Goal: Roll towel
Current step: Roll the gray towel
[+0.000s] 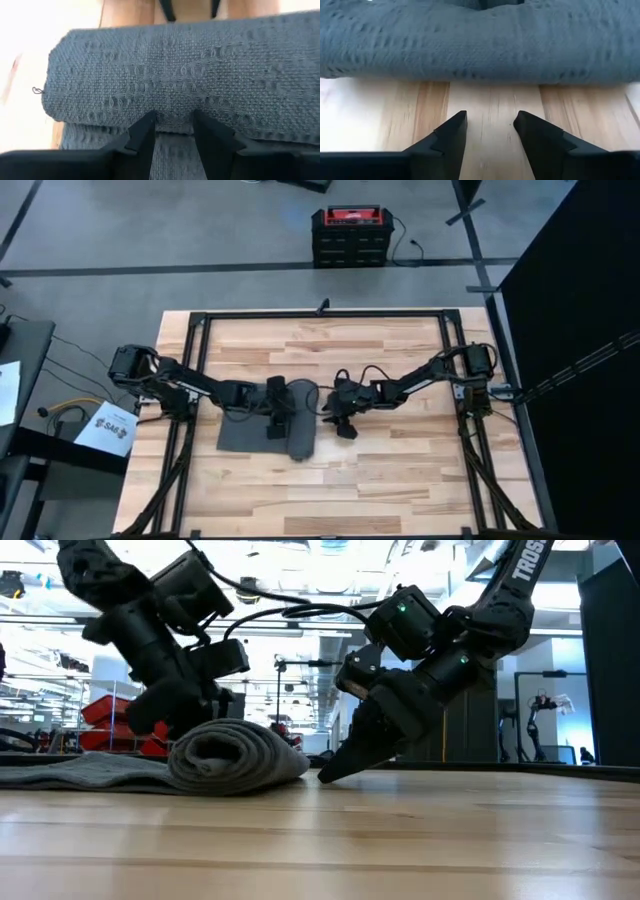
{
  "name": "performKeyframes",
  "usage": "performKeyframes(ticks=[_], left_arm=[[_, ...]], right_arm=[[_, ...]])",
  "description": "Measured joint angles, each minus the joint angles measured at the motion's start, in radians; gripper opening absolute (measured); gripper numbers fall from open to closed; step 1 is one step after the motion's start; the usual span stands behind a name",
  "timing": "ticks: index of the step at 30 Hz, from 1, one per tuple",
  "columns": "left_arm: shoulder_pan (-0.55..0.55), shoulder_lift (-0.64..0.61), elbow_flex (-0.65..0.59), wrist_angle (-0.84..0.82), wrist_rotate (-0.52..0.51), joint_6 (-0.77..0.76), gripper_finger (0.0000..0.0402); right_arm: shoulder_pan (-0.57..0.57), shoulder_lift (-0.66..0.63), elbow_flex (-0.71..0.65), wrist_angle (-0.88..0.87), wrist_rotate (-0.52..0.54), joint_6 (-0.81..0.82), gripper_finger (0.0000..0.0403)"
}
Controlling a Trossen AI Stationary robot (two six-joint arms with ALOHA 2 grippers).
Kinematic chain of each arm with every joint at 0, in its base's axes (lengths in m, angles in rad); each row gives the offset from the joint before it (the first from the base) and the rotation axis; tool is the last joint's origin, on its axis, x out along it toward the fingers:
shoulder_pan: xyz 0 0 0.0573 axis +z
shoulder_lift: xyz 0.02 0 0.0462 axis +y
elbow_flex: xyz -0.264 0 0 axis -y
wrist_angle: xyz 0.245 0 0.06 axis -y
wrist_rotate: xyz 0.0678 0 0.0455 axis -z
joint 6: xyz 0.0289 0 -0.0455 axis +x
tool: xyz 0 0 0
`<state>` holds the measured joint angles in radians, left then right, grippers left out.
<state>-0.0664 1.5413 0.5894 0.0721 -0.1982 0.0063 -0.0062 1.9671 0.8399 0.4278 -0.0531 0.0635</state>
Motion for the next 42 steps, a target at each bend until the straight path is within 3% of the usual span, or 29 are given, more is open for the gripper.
performKeyframes(ticks=[12, 20, 28, 36, 42], left_arm=[[0.034, 0.001, -0.124, 0.227, 0.01, -0.003, 0.0118], [0.034, 0.104, -0.138, 0.338, 0.011, -0.026, 0.0118], [0.036, 0.11, -0.139, 0.341, 0.015, -0.016, 0.0118], [0.036, 0.111, -0.14, 0.337, 0.014, -0.013, 0.0118], [0.041, 0.112, -0.141, 0.34, 0.017, -0.012, 0.0118]], right_arm=[[0.002, 0.011, 0.036, -0.027, 0.091, -0.009, 0.017], [-0.02, 0.108, 0.116, -0.015, 0.1, -0.063, 0.017], [-0.023, 0.069, 0.128, -0.047, 0.101, -0.085, 0.017], [-0.024, 0.016, 0.132, -0.247, 0.077, -0.098, 0.017], [-0.021, 0.071, 0.129, -0.154, 0.015, -0.102, 0.017]])
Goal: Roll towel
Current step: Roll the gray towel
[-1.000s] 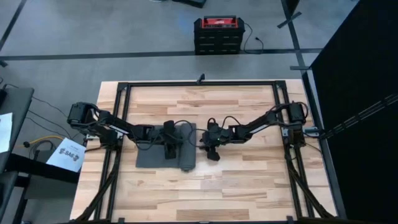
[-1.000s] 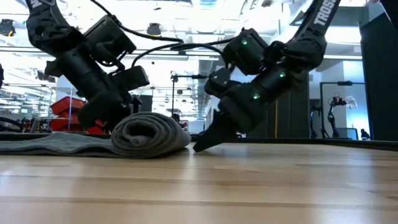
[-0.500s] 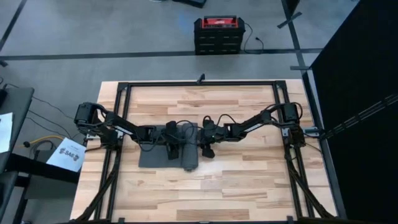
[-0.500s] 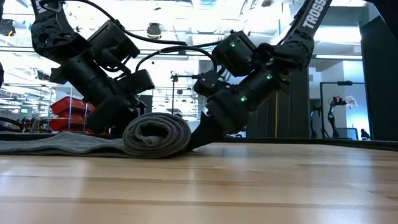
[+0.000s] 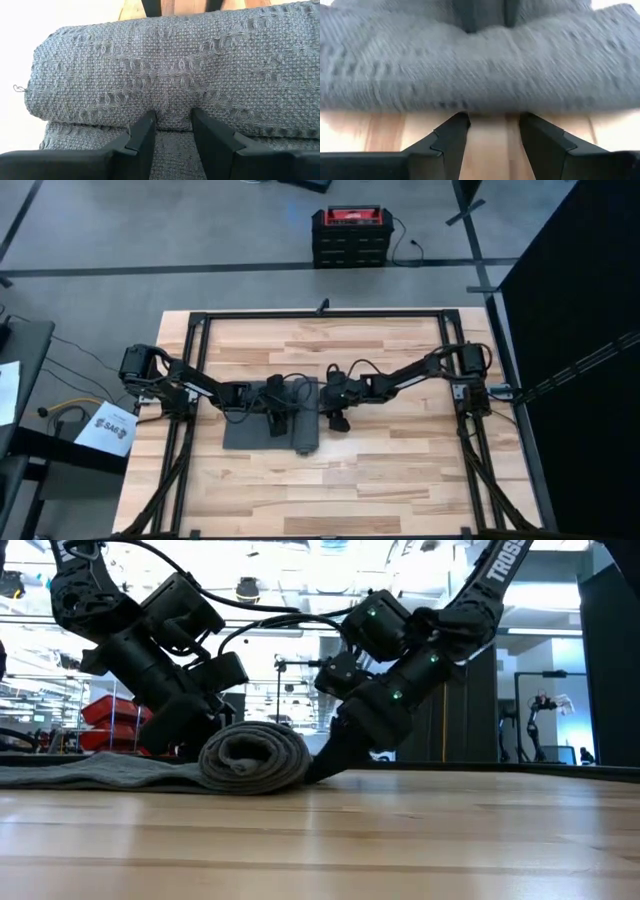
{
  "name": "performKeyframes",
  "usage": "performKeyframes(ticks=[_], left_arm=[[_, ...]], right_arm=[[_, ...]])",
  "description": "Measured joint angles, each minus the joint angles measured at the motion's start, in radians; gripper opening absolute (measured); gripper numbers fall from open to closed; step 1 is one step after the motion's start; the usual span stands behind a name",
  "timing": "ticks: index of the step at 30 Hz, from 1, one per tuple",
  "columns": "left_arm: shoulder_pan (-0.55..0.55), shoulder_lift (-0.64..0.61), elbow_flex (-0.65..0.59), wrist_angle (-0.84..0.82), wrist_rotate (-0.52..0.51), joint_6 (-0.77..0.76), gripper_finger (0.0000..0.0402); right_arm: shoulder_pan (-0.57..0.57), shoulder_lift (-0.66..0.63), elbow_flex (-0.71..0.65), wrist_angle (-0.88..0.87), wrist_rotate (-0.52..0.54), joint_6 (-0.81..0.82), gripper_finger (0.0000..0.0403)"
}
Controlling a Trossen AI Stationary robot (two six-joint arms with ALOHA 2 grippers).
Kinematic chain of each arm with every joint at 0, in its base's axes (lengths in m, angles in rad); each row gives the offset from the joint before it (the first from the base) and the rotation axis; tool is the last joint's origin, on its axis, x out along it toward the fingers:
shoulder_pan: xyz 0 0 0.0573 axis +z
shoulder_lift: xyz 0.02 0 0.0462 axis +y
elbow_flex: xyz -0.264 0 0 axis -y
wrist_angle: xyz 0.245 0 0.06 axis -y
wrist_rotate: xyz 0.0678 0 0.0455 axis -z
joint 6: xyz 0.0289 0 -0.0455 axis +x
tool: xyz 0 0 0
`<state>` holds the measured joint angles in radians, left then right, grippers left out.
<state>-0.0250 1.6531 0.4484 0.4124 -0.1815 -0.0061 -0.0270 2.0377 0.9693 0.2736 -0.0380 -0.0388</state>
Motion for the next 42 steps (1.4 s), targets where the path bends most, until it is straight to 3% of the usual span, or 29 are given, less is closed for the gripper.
performKeyframes(ticks=[9, 18, 28, 42], left_arm=[[0.0, 0.0, 0.0, -0.005, 0.0, -0.015, 0.0118], [0.0, 0.001, -0.001, -0.001, 0.0, -0.004, 0.0118], [0.0, 0.002, -0.002, 0.007, -0.001, 0.005, 0.0118], [0.0, -0.008, -0.003, 0.024, -0.003, -0.034, 0.0118]], right_arm=[[-0.01, -0.103, -0.006, 0.057, -0.018, -0.046, 0.017], [-0.014, -0.125, -0.011, -0.206, -0.016, 0.014, 0.017], [0.005, -0.011, -0.028, 0.094, -0.005, 0.039, 0.017], [-0.008, -0.006, -0.029, 0.231, -0.018, 0.029, 0.017]])
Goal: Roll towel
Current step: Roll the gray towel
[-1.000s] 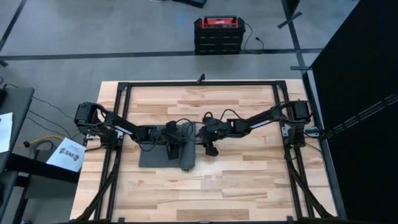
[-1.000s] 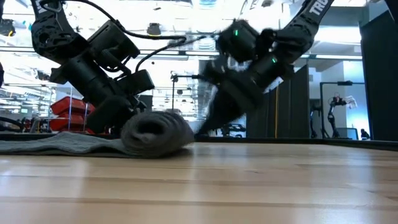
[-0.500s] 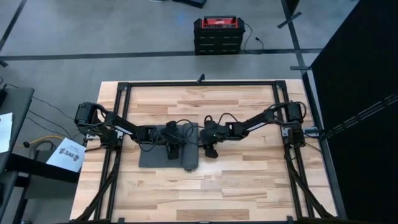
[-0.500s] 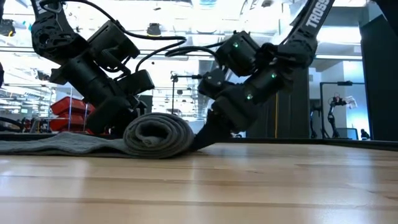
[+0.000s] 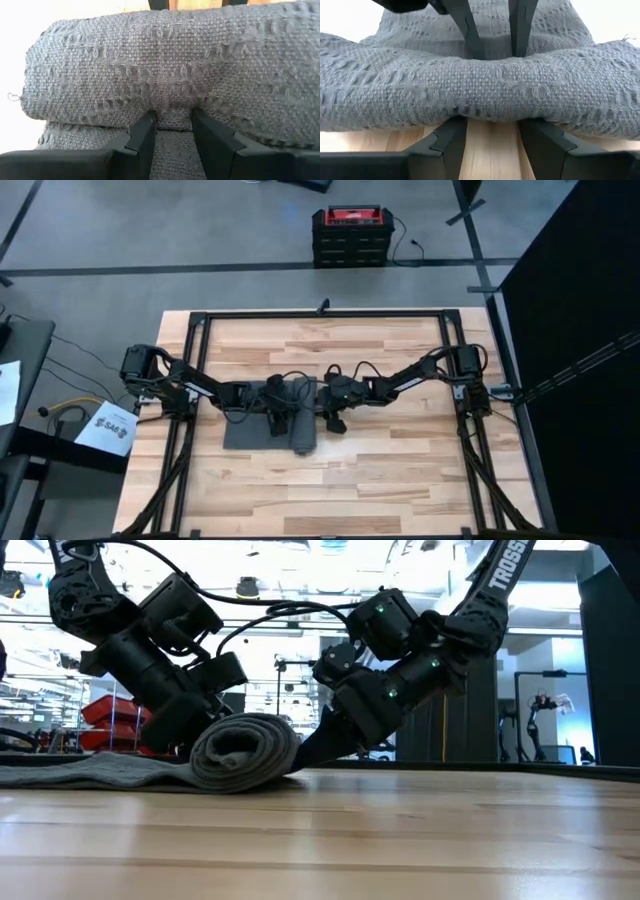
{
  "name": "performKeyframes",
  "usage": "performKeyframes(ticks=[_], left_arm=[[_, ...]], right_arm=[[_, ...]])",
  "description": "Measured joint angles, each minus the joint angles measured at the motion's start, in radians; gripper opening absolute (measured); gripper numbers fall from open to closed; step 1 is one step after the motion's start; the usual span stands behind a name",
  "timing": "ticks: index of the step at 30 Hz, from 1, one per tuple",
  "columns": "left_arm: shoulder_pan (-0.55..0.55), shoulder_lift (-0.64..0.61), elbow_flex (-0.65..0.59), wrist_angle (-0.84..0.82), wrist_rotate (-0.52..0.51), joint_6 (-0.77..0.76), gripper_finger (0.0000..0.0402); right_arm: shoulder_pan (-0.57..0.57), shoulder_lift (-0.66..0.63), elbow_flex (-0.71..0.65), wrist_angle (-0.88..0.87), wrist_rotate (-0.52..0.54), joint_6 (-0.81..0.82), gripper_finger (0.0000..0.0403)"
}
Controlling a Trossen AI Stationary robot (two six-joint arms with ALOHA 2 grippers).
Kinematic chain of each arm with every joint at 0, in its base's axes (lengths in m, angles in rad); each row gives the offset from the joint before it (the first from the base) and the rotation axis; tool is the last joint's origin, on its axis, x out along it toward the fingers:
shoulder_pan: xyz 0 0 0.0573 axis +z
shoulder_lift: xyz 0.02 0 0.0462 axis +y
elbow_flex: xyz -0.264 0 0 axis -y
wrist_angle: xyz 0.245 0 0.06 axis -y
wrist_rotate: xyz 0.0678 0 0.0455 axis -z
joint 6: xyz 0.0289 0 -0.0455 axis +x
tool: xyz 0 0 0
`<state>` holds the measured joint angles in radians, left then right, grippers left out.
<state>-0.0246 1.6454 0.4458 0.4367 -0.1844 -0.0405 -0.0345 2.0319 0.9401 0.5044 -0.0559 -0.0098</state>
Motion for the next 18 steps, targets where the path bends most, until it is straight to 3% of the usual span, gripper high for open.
performKeyframes(ticks=[10, 18], left_arm=[[0.0, -0.101, -0.003, -0.022, -0.018, 0.015, 0.0118], [0.0, -0.107, -0.002, -0.029, -0.044, 0.026, 0.0118]], right_arm=[[0.0, -0.002, 0.001, 0.005, 0.001, -0.021, 0.017], [0.0, -0.003, 0.002, 0.005, 0.001, -0.018, 0.017]])
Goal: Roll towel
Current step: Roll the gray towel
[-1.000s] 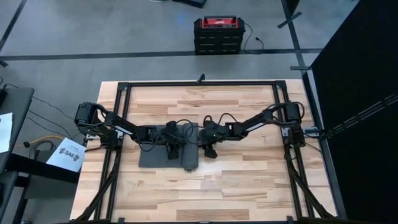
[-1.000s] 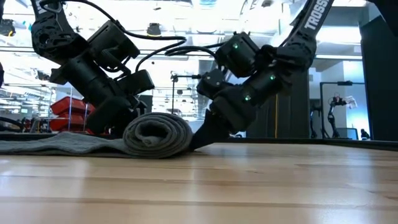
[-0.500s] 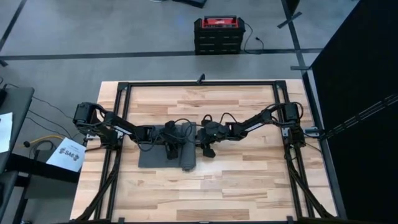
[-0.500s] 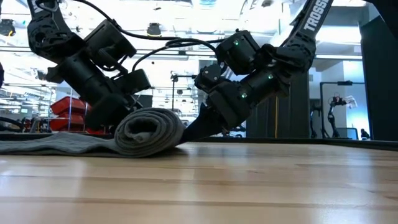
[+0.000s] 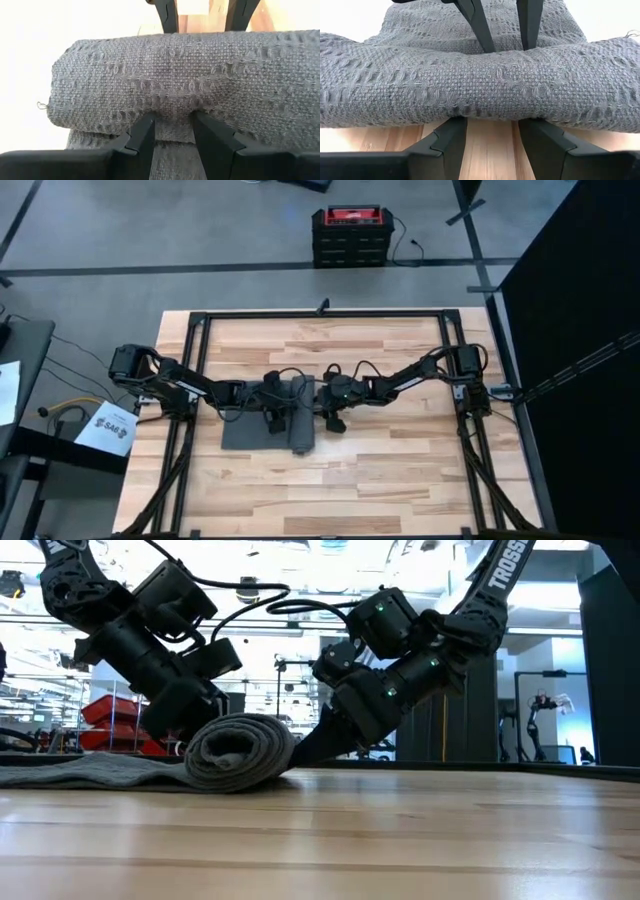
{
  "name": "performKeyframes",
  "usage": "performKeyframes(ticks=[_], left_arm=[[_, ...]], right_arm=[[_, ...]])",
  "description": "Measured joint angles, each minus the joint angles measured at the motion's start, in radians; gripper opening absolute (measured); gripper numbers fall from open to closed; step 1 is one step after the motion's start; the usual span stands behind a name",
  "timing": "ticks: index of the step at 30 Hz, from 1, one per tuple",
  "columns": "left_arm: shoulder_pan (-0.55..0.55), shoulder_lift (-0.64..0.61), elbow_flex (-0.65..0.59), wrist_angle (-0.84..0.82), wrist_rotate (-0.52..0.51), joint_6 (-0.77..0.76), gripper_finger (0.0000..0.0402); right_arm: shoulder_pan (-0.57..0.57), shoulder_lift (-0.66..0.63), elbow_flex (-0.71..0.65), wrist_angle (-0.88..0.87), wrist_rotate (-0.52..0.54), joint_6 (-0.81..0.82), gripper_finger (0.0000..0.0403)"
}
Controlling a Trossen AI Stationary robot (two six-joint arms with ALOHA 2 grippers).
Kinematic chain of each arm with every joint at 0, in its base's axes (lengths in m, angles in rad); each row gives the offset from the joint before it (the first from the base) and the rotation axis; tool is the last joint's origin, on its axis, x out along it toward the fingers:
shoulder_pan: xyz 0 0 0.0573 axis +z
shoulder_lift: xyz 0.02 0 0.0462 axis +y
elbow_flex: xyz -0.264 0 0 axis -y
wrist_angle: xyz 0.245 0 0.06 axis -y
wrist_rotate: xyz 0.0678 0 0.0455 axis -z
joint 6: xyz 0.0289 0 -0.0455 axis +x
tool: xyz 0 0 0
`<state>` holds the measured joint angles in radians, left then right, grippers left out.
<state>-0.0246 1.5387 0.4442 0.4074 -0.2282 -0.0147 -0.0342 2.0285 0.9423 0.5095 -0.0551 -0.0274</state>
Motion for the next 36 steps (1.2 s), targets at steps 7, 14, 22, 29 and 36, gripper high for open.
performKeyframes(ticks=[7, 14, 22, 29, 36], left_arm=[[0.0, -0.129, 0.033, -0.248, -0.023, -0.031, 0.0118], [-0.03, -0.367, 0.039, -0.461, -0.026, -0.091, 0.0118], [-0.119, -0.616, 0.04, -0.53, -0.026, -0.134, 0.0118], [-0.239, -0.683, 0.025, -0.608, -0.124, -0.225, 0.0118], [-0.262, -0.581, -0.058, -0.348, -0.175, -0.15, 0.0118]], right_arm=[[0.001, 0.0, 0.001, 0.0, 0.0, 0.001, 0.017], [0.001, -0.001, 0.001, 0.004, 0.0, 0.026, 0.017], [0.011, -0.012, 0.137, 0.164, 0.0, -0.056, 0.017], [0.015, -0.01, 0.17, -0.159, 0.0, -0.082, 0.017], [0.021, -0.008, 0.158, -0.184, 0.0, -0.052, 0.017]])
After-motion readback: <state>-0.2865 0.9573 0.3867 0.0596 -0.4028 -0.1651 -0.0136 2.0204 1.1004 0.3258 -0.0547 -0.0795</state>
